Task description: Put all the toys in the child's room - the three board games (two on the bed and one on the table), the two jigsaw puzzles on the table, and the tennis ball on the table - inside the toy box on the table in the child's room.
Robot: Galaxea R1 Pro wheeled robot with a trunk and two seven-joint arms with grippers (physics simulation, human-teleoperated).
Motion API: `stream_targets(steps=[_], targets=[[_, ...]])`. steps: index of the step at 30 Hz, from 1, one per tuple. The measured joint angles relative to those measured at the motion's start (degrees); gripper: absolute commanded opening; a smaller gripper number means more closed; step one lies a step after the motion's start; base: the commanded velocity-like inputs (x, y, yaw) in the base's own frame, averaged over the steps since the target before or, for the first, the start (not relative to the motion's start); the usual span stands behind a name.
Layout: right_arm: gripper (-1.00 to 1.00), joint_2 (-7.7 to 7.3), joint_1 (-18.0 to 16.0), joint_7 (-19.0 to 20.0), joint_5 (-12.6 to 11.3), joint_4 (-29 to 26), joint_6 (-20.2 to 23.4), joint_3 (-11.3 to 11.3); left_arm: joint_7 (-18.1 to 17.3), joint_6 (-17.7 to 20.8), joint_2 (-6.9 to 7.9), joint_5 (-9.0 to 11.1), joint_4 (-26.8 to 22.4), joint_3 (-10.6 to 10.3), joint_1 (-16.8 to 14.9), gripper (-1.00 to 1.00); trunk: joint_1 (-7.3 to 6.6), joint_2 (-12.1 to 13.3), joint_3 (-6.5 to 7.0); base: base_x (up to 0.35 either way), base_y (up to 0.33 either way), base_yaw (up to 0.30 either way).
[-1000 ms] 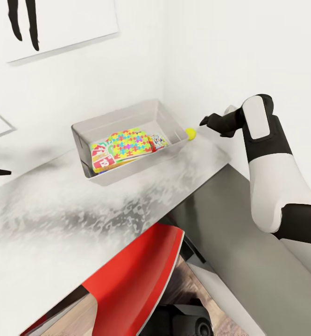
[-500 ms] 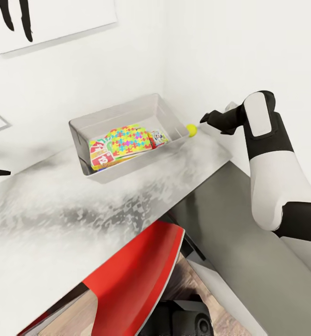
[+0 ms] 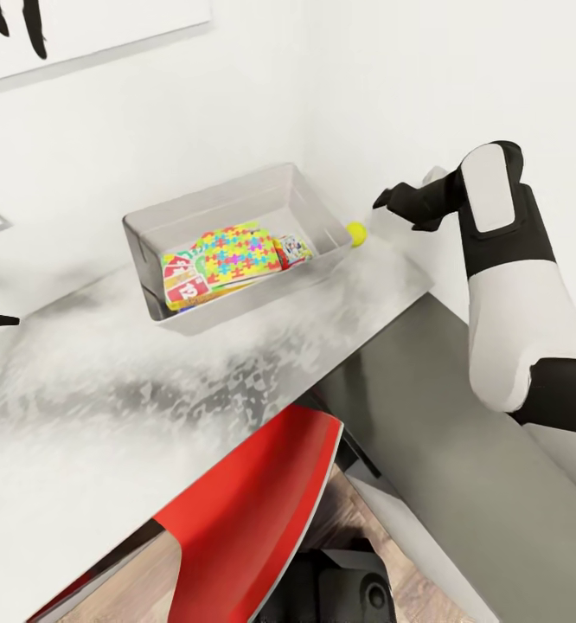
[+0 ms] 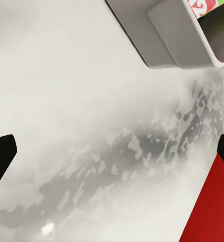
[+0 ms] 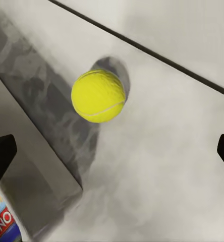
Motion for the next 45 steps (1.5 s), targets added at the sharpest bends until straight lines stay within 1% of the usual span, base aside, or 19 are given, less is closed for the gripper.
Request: stream_targets(steps=[12, 17, 21, 28, 32, 35, 45], targets=[[1.00, 0.15, -1.7, 0.0, 0.2, 2.9, -0.2, 0.0, -0.1, 0.1, 0.50, 0.2, 0.0, 0.0, 0.0, 1.00, 0.00, 0.0, -1.13, 0.000, 0.000, 0.000], [1.00, 0.15, -2.3, 0.0, 0.3, 3.3, -0.2, 0.0, -0.1, 0.1, 0.59, 0.2, 0.0, 0.1, 0.0, 1.00, 0.00, 0.0, -1.60, 0.000, 0.000, 0.000], [1.00, 0.17, -2.9, 0.0, 0.3, 3.5, -0.2, 0.0, -0.1, 0.1, 0.84, 0.6, 0.0, 0.4, 0.0, 1.00, 0.00, 0.0, -1.98, 0.000, 0.000, 0.000], [1.00, 0.72, -4.5, 0.0, 0.5, 5.7, -0.2, 0.2, -0.1, 0.1, 0.94, 0.7, 0.0, 0.4, 0.0, 1.00, 0.00, 0.0, -2.64, 0.000, 0.000, 0.000], [1.00, 0.86, -5.3, 0.0, 0.4, 6.7, -1.8, 0.2, -0.1, 0.1, 0.94, 0.7, 0.0, 0.4, 0.0, 1.00, 0.00, 0.0, -3.02, 0.000, 0.000, 0.000], [1.00, 0.88, -5.9, 0.0, 0.3, 8.8, -3.0, 0.2, -0.1, 0.1, 0.95, 0.7, 0.0, 0.4, 0.0, 1.00, 0.00, 0.0, -3.30, 0.000, 0.000, 0.000], [1.00, 0.89, -8.8, 0.0, 0.4, 12.0, -3.8, 0.2, -0.1, 0.1, 0.95, 0.6, 0.1, 0.4, 0.0, 1.00, 0.00, 0.0, -4.24, 0.000, 0.000, 0.000]])
